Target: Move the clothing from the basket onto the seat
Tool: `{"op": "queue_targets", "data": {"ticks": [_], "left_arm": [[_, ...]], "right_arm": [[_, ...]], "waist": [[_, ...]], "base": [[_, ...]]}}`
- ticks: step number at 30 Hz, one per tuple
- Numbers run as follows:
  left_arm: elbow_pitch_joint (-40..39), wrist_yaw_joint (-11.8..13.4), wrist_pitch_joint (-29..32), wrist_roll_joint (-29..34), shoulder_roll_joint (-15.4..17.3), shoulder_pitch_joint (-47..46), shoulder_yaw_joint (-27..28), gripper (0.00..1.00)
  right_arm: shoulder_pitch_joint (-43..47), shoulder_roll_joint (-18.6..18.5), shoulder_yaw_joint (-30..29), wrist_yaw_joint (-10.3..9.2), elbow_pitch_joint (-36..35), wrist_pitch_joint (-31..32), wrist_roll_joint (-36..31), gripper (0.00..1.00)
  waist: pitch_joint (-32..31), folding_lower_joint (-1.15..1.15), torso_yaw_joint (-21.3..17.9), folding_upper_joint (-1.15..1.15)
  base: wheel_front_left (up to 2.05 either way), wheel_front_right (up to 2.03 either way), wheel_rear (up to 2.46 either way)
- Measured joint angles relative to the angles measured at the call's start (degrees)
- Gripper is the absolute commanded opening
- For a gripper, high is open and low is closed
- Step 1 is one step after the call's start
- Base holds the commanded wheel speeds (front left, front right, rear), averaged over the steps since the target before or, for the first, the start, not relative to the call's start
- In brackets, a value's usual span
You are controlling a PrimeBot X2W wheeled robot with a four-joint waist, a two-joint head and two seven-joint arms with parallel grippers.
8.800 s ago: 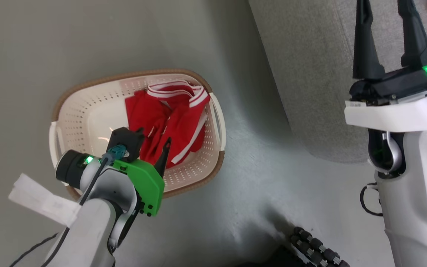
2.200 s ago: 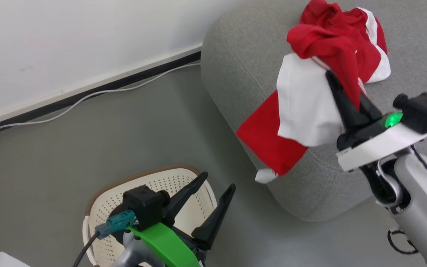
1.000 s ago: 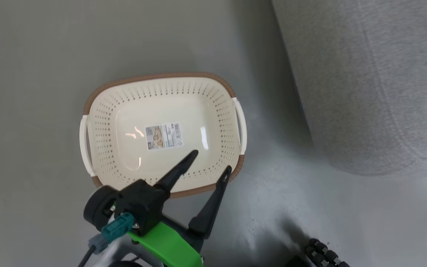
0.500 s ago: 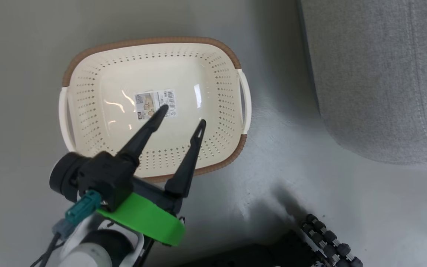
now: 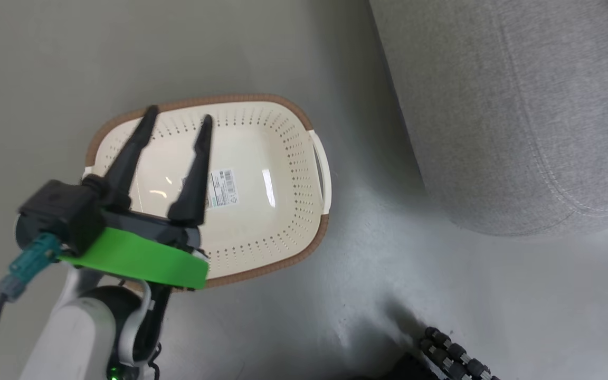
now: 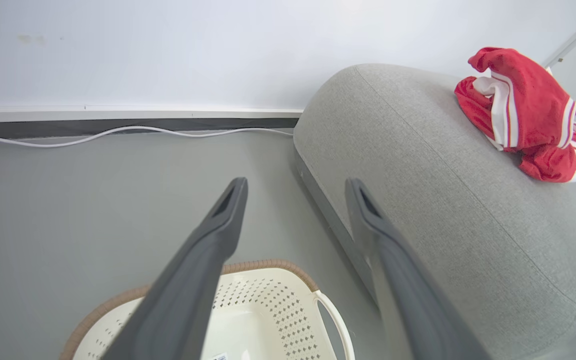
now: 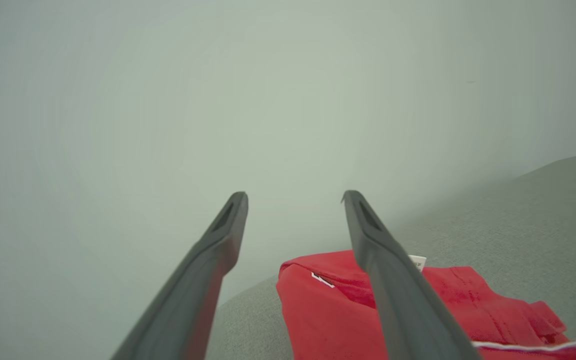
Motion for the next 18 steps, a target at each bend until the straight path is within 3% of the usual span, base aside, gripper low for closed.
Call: {"op": "queue_targets", "data": {"ticks": [9,18], "left_arm": [[7.81,0.48,-7.89,-3.27,-1.42,0.68,6.91,1.00],[16.74,0.48,-13.71,-3.93,-2.80,4.67,8.56,1.00]], "right_arm": [[11.38,7.53,0.35,0.99,-7.19,0.00,-2.35,1.00],[22.74,9.29,4.00,1.51,-8.45,0.01,-10.56,1.00]], "waist": [[-7.20,0.00,0.35,0.00],[-13.56,0.00,4.70,0.00]], "base": [[0.00,0.00,0.00],[0.00,0.00,0.00]]}}
